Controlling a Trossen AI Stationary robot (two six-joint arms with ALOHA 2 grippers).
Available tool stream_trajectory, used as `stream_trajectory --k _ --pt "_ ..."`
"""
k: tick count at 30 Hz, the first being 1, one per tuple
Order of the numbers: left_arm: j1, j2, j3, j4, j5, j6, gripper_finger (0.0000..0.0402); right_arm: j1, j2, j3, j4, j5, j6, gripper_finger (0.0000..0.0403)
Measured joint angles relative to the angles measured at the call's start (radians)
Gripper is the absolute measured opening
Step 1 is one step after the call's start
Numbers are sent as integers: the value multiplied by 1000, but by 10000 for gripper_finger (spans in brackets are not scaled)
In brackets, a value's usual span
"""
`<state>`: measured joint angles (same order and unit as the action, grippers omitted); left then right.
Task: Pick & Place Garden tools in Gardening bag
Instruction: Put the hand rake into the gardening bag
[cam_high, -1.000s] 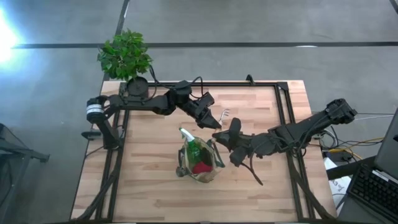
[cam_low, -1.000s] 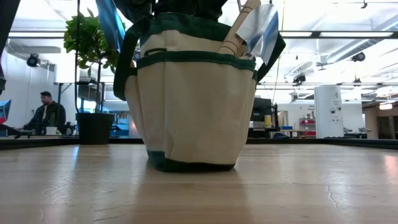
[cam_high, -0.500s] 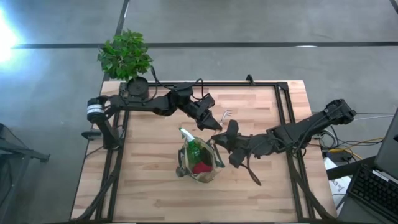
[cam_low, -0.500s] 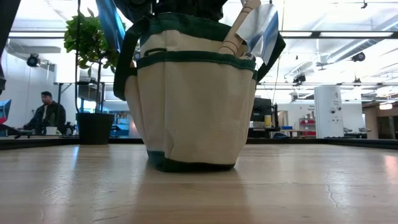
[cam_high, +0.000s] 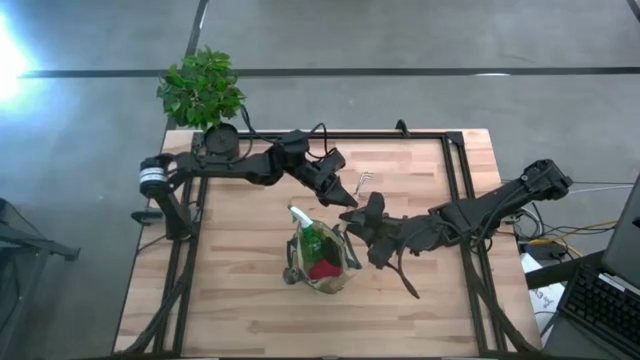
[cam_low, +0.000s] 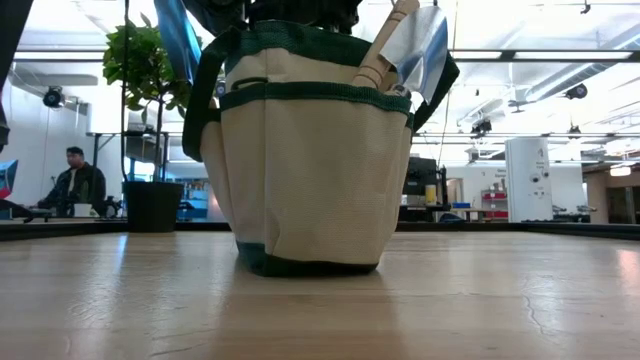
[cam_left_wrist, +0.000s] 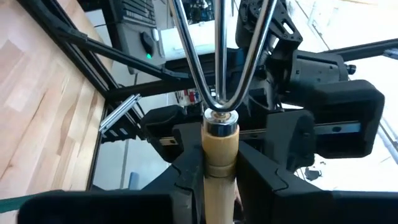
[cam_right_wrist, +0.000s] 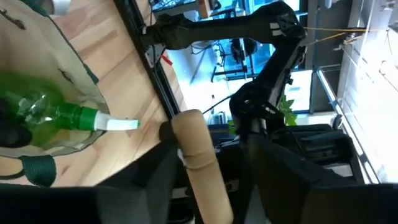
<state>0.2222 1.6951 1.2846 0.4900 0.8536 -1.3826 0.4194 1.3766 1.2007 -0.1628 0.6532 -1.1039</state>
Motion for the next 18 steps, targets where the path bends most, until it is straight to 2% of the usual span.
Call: stream_trajectory --k 4,7,11,15,18 --pt "2 -3 0 18 6 14 73 7 -6 0 1 42 72 221" --pt "8 -17 0 18 19 85 73 32 -13 0 -4 160 151 233" --pt "20 -46 -2 17 29 203 73 89 -37 1 -36 296 244 233" --pt "26 -80 -13 14 29 328 73 165 -78 1 -87 332 404 224" --pt "26 -111 -20 -5 20 468 73 207 -120 2 -143 368 593 217"
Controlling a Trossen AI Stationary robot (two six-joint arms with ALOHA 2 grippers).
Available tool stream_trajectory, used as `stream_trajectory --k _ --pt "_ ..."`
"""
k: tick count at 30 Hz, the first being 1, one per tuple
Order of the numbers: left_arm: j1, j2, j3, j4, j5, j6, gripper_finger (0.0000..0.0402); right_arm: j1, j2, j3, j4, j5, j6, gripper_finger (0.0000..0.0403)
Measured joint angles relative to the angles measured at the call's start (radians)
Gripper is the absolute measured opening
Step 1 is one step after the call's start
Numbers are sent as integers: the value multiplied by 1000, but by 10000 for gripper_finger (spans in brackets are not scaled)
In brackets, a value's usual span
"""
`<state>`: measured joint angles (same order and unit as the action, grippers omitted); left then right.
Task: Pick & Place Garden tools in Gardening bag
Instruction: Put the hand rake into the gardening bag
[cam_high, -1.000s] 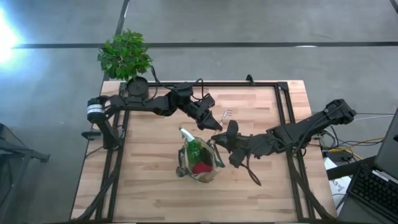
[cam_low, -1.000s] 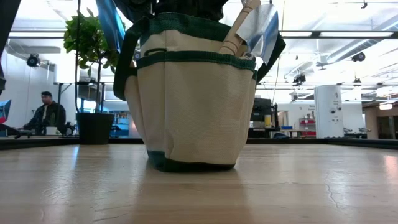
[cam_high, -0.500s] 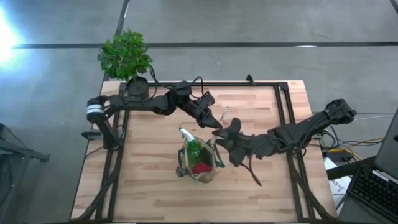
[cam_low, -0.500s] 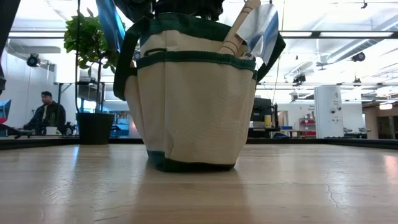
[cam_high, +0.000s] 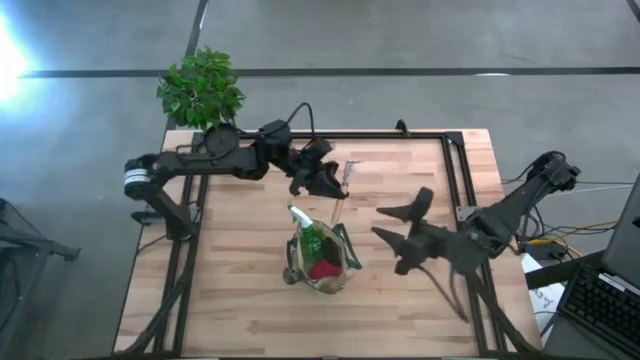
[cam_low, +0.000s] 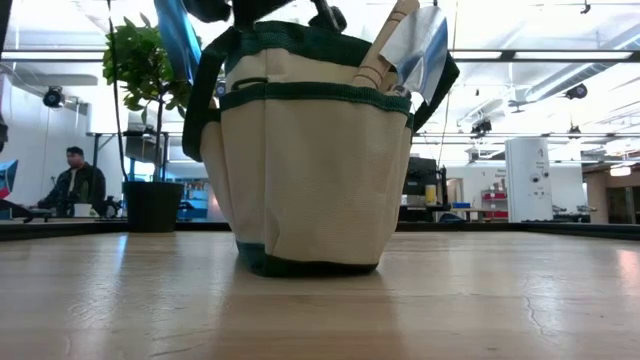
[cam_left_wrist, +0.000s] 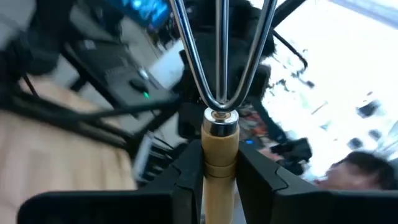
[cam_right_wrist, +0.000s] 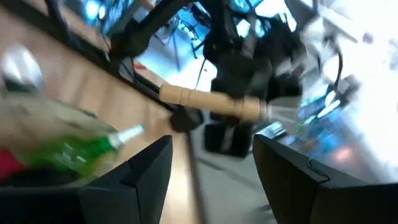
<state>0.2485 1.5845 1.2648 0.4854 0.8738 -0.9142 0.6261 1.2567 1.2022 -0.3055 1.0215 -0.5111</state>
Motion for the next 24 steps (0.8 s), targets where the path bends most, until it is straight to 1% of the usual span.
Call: stream_trajectory --k 2,6,9,11,13,16,21,24 --pt "-3 -26 -12 -9 -36 100 73 12 -33 0 -57 0 169 214" --pt "-29 -78 -38 -65 -155 279 73 13 -90 -2 -247 -7 519 211" --pt "-59 -114 -50 -158 -269 409 73 9 -127 -14 -397 -9 759 210" --pt "-84 -143 -60 -219 -375 495 73 9 -147 -33 -475 -10 880 210" --pt "-112 -168 -74 -264 -479 559 73 9 -165 -61 -524 -13 976 210" --pt "-155 -199 -113 -281 -627 617 73 9 -200 -122 -535 -27 1070 210" --pt "-216 -236 -166 -276 -788 686 73 9 -259 -231 -528 -35 1215 210" --pt "-244 -242 -190 -280 -857 725 73 8 -297 -288 -522 -35 1290 210"
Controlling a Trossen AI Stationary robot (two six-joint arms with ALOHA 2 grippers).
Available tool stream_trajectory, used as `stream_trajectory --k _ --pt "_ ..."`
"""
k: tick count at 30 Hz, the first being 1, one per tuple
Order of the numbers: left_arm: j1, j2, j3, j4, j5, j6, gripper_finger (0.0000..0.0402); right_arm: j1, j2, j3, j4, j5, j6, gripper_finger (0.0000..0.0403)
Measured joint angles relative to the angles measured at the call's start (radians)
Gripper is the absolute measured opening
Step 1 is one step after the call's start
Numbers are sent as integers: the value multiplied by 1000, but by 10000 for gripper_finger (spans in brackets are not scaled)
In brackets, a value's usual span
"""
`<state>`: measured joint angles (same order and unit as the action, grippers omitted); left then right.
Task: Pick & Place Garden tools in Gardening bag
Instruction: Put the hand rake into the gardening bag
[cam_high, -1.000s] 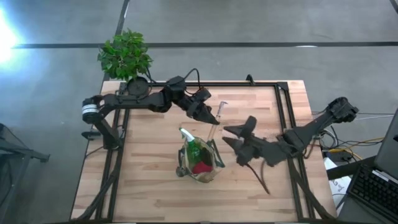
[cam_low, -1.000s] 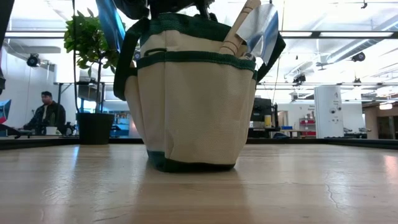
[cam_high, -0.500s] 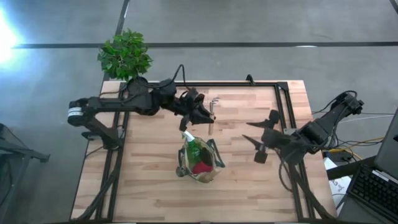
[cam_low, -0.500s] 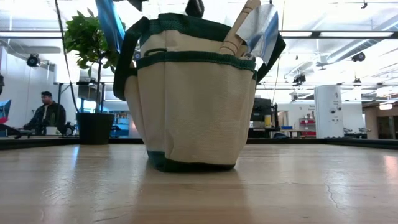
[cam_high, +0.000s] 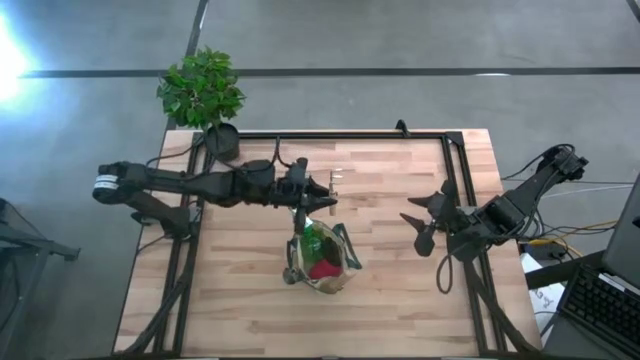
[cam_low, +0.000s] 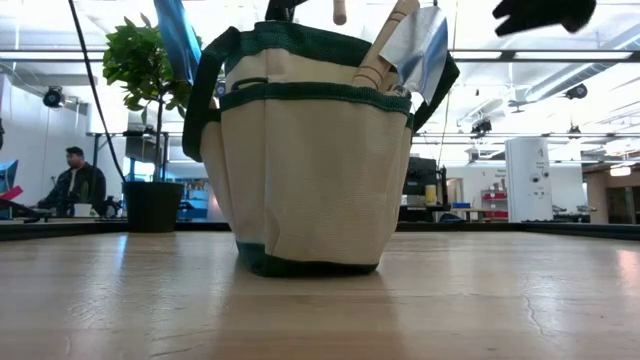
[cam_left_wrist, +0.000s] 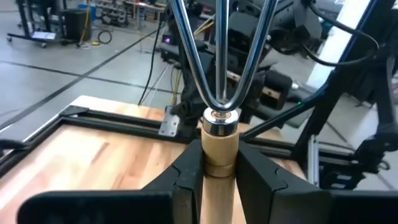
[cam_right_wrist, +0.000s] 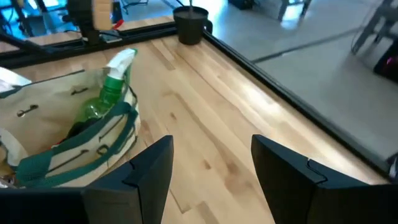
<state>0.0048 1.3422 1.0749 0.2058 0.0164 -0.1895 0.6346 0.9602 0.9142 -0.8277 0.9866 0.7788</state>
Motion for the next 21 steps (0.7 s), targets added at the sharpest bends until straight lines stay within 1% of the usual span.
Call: stream_trajectory --k 4,8,10,13,17,19,21 --pt "-9 -2 -2 -6 -52 2 73 0 -43 -58 13 0 65 210" --pt "-7 -2 -1 -70 -156 -21 73 0 -79 -117 69 -1 105 210" --pt "-6 -1 -1 -97 -184 -24 73 -1 -89 -150 125 -37 100 210" --pt "-8 -1 -1 -98 -180 -36 73 -1 -83 -203 241 -110 69 210" --pt "-10 -5 -1 -103 -173 -40 73 0 -40 -312 471 -217 6 210" --pt "-8 -15 -1 -104 -173 -38 73 0 -7 -359 585 -246 -43 210" --pt "-8 -27 -1 -101 -173 -38 73 -14 21 -378 648 -255 -87 210"
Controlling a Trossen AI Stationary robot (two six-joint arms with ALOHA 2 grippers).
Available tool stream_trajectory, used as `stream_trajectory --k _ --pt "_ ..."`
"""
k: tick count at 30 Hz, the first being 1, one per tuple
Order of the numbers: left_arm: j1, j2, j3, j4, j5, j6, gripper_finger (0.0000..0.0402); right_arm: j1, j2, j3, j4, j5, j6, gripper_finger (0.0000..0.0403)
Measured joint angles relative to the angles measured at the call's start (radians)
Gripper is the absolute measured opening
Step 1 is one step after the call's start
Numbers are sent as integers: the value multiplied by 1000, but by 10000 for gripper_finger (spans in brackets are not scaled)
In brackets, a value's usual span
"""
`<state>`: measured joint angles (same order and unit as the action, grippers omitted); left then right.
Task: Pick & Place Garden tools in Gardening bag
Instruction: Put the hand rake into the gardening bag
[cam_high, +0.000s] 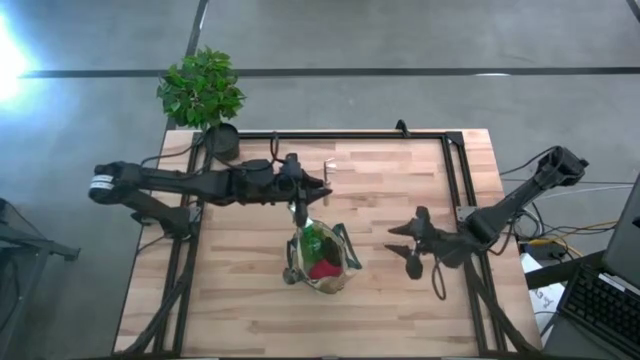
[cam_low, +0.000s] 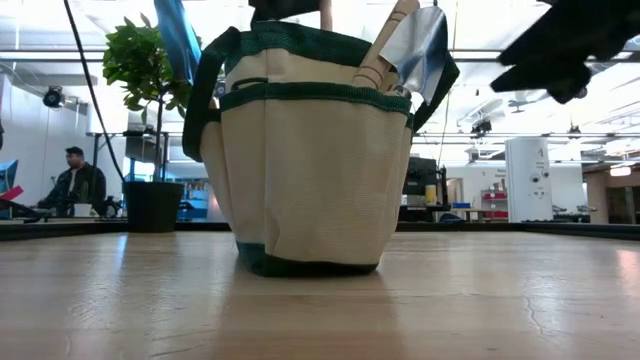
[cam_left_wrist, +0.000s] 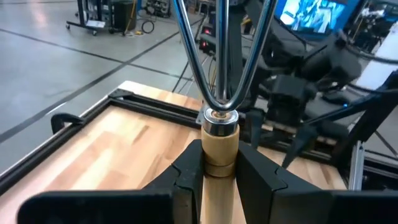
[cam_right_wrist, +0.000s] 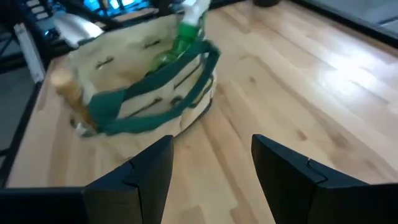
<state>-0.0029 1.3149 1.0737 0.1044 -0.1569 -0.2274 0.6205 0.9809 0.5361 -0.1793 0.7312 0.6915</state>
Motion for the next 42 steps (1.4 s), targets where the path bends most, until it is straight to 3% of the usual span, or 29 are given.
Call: stream_trajectory --k 3,6,12,15,22,34,42 --pt "1 -26 0 -15 -4 -9 72 -62 31 0 41 -21 -17 210" --pt "-7 -61 0 -41 -29 -8 72 -154 57 20 39 -129 -55 210" --pt "-42 -118 0 -116 -126 -5 72 -373 107 150 12 -547 -281 210" --pt "-54 -138 0 -131 -141 0 72 -472 156 253 -58 -678 -394 210" --pt "-60 -182 0 -186 -161 -7 72 -606 358 476 -239 -728 -607 208" --pt "-61 -347 0 -310 -189 -18 72 -624 698 805 -352 -831 -695 175" --pt "-61 -373 0 -407 -185 -20 72 -577 724 904 -382 -942 -756 155"
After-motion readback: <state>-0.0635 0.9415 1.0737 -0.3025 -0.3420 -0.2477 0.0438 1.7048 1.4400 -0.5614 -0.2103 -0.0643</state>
